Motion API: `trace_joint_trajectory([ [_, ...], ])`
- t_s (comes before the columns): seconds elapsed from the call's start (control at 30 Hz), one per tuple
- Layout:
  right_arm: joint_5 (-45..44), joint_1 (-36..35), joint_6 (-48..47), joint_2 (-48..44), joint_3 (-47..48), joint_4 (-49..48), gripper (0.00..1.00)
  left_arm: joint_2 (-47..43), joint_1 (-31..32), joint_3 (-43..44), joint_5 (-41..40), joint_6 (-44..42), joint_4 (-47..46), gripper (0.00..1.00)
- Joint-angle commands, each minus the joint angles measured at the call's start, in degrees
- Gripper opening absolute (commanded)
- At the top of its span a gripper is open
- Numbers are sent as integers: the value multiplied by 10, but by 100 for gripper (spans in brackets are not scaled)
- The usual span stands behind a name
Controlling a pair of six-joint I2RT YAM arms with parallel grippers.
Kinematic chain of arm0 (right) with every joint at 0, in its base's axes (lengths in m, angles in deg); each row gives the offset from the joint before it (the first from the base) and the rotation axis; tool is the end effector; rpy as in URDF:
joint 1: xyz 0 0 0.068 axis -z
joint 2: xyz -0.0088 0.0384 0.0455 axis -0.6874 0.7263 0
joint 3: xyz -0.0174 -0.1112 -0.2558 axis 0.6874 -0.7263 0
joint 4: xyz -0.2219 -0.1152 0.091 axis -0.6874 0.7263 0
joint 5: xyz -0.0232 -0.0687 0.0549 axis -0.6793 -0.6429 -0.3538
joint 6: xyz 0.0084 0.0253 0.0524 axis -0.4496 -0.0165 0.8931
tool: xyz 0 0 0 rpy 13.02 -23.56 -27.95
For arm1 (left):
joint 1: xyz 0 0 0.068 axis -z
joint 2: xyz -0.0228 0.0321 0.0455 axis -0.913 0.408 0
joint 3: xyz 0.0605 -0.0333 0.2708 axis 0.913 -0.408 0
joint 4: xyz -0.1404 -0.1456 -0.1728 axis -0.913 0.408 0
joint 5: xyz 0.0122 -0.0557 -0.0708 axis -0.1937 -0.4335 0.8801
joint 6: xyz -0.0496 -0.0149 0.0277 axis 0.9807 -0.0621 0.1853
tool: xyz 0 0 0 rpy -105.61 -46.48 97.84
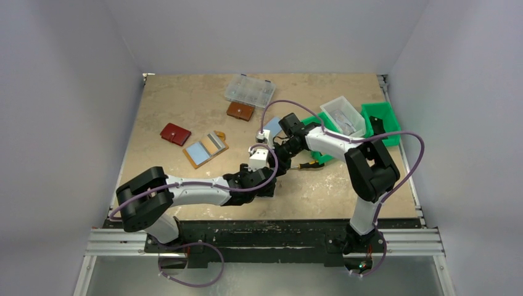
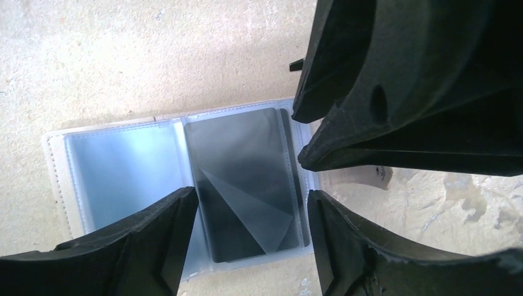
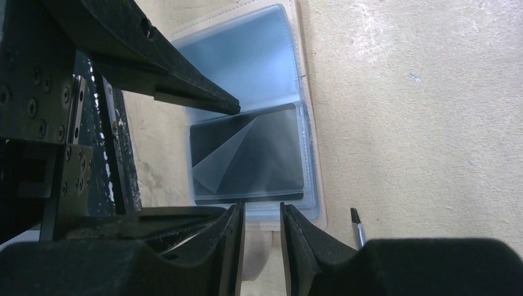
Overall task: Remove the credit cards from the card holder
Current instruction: Open the card holder at the center of the board.
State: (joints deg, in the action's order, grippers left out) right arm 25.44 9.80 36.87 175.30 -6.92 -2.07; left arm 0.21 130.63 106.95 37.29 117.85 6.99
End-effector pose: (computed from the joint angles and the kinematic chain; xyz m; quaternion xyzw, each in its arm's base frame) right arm 0.2850 0.2242 0.1769 -0.5291 0.7510 0.3653 0.1504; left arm 0.1490 -0.2659 0.1647 0.0420 0.9164 -0.1315 0.3756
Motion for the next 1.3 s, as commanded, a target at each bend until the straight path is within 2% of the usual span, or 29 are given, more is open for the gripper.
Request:
trace_joint_trajectory([
  [0.0, 11, 0, -3, -19, 15, -5, 34, 1, 8, 15, -19, 0, 26, 69],
  [0.53, 10, 0, -4, -19, 15, -5, 34, 23, 8, 9, -13, 7, 27, 70],
  [0.93, 11, 1, -4, -21, 15, -5, 34, 47, 8, 12, -5, 8, 29, 66],
  [1.03, 11, 2, -4, -22, 14, -5, 34, 42, 8, 9, -10, 9, 31, 59],
  [1.27, 12, 4, -4, -24, 15, -5, 34, 27, 7, -2, -15, 11, 32, 49],
])
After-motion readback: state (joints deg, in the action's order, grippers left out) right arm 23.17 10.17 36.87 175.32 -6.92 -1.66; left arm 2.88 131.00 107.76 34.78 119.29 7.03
